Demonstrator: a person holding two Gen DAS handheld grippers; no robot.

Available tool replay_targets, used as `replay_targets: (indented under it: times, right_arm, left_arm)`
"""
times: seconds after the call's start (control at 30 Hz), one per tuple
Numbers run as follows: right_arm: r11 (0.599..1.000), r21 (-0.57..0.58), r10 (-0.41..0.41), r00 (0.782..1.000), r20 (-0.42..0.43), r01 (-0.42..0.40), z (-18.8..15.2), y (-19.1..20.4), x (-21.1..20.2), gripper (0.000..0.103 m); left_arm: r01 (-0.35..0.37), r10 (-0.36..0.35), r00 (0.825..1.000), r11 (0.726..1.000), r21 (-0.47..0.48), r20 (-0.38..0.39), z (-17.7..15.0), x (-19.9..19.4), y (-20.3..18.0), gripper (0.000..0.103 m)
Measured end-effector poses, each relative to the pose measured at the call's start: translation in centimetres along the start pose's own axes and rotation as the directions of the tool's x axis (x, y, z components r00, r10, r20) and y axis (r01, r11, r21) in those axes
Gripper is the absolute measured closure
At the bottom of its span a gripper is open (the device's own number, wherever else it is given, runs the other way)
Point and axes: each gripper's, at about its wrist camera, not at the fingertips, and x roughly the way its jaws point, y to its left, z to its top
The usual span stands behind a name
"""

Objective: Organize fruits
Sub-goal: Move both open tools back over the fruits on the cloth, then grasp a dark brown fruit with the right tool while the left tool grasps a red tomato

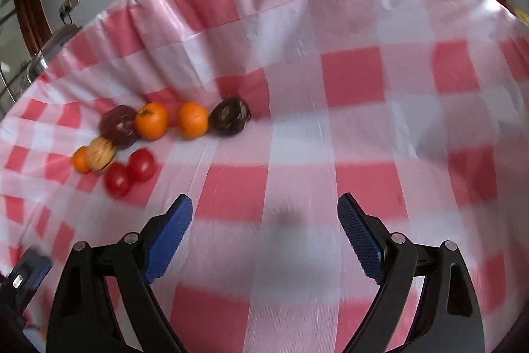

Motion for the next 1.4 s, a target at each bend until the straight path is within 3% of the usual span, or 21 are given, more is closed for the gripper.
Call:
replay_targets:
  times: [0.13, 0.3, 0.4, 0.57, 0.6, 0.63, 0.77, 0.87, 1.0, 1.17, 1.27, 1.4]
  right_arm:
    - [0.991, -0.133, -0.036, 0.999, -0.029, 0.031, 2.0, 2.0, 3.3, 0.034]
    - [0.979, -0.197, -0.057, 0.997, -0.056, 0.045, 4.0, 3.8, 6.0, 0.051]
    - [0.974, -0.219, -0.080, 0.994, -0.071, 0.062, 5.3, 4.6, 7.8, 0.055]
    - [0.969, -0.230, -0.110, 0.992, -0.063, 0.093, 6.1, 5.3, 9.0, 0.052]
    - [0.969, -0.230, -0.112, 0.992, -0.061, 0.095, 6.1, 5.4, 9.1, 0.053]
    - [0.969, -0.229, -0.109, 0.992, -0.059, 0.093, 6.0, 5.3, 9.0, 0.060]
    - [0.991, -0.127, -0.049, 0.996, -0.079, 0.039, 4.7, 4.1, 7.5, 0.061]
    - [1.000, -0.016, 0.025, 0.999, -0.029, -0.026, 2.3, 2.8, 3.6, 0.061]
    - [0.991, 0.100, 0.080, 0.996, 0.045, -0.084, -1.5, 1.5, -0.6, 0.061]
    - [0.961, 0.256, 0.087, 0.993, 0.078, -0.104, -2.8, -0.6, -0.4, 0.061]
    - [0.947, 0.293, 0.107, 0.988, 0.108, -0.135, -2.5, -1.1, -0.1, 0.061]
    - [0.949, 0.279, 0.118, 0.985, 0.125, -0.149, -2.4, -1.3, -1.4, 0.061]
  left_arm:
    - [-0.001, 0.001, 1.000, 1.000, -0.003, -0.015, 0.2, 0.5, 0.1, 0.002]
    - [-0.003, 0.003, 1.000, 1.000, 0.007, -0.014, 0.2, 0.5, -0.1, 0.002]
    - [-0.003, 0.003, 1.000, 1.000, 0.015, -0.012, 0.2, 0.5, -0.2, 0.002]
    - [-0.002, 0.003, 1.000, 1.000, 0.025, -0.015, 0.1, 0.7, -0.3, 0.002]
    - [-0.004, 0.004, 1.000, 1.000, 0.024, -0.014, 0.1, 0.7, -0.3, 0.002]
    - [-0.004, 0.005, 1.000, 1.000, 0.024, -0.014, 0.1, 0.6, -0.3, 0.002]
    - [-0.015, 0.016, 1.000, 0.999, 0.029, -0.008, 0.0, 0.4, -0.3, 0.002]
    - [-0.022, 0.023, 1.000, 0.999, 0.044, -0.007, -0.1, 0.3, -0.5, 0.002]
    - [-0.034, 0.035, 0.999, 0.998, 0.062, -0.007, -0.3, 0.3, -0.8, 0.002]
    - [-0.046, 0.047, 0.999, 0.994, 0.102, -0.014, -0.6, 0.3, -1.4, 0.002]
    - [-0.064, 0.067, 0.997, 0.989, 0.136, -0.022, -0.8, 0.5, -2.1, 0.002]
    - [-0.068, 0.090, 0.992, 0.972, 0.227, -0.089, -0.1, 2.8, -3.8, 0.002]
